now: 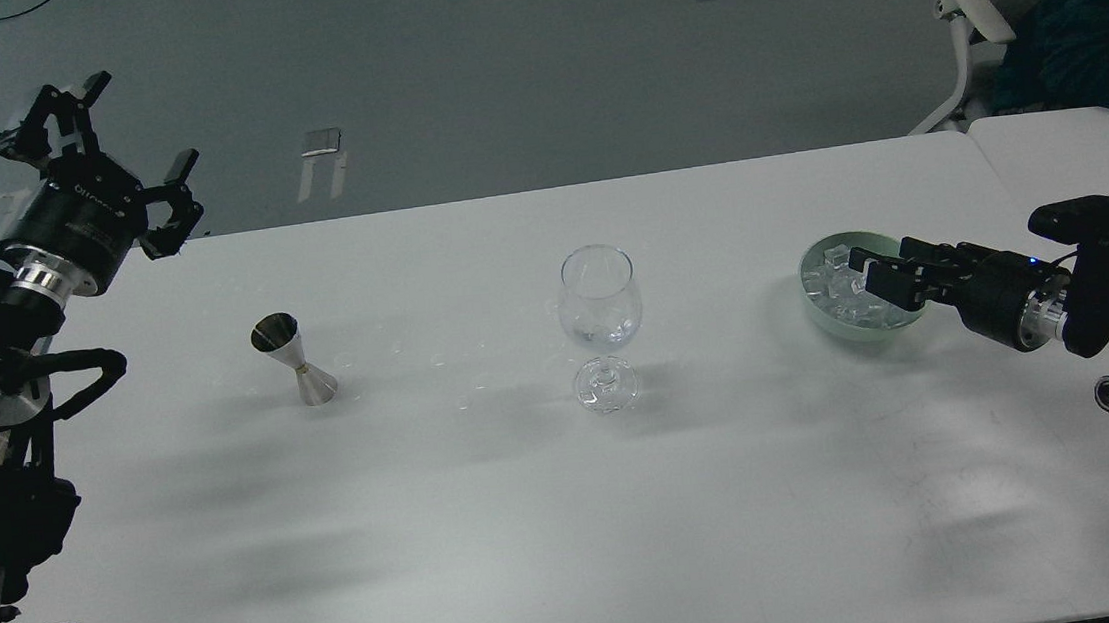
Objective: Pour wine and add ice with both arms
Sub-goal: 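Reach the right gripper into the green bowl and grasp an ice cube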
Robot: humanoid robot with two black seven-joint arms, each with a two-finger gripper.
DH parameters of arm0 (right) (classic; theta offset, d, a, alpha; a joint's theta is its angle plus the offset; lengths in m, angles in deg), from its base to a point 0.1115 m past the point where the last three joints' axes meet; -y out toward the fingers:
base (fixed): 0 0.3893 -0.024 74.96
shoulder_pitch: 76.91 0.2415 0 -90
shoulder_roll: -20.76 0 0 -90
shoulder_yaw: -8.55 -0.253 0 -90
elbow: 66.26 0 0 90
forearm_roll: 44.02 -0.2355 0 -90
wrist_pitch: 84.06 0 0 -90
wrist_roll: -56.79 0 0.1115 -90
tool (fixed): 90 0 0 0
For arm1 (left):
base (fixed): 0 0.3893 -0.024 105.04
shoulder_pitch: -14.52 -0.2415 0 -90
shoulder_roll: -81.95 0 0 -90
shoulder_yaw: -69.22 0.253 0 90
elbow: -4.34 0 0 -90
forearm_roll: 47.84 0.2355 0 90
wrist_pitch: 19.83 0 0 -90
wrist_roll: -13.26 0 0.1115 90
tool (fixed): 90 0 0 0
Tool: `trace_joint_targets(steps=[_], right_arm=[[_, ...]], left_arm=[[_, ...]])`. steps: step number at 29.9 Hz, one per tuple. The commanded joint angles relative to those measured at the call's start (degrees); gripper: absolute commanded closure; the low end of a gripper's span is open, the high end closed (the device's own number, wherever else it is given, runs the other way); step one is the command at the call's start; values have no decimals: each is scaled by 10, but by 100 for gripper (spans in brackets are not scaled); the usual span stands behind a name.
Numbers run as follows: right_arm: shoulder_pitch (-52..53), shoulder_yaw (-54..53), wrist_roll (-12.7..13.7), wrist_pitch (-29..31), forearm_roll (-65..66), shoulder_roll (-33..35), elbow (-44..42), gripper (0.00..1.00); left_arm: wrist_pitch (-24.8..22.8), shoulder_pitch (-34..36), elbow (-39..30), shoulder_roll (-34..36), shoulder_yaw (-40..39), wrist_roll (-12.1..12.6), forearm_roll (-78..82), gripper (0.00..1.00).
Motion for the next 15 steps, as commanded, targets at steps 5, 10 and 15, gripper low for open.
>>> trace_joint_targets(steps=[5, 10, 15], right_arm=[[8, 23, 2, 3, -1, -11, -26, 35], [11, 25, 2, 4, -1, -38, -46, 36], [11, 29, 2, 4, 0, -49, -50, 41]], left_arm=[[0, -11, -15, 0, 0, 0, 0, 3], [1, -12, -15, 0, 0, 0, 0, 3], [1, -12, -15, 0, 0, 0, -1, 3]])
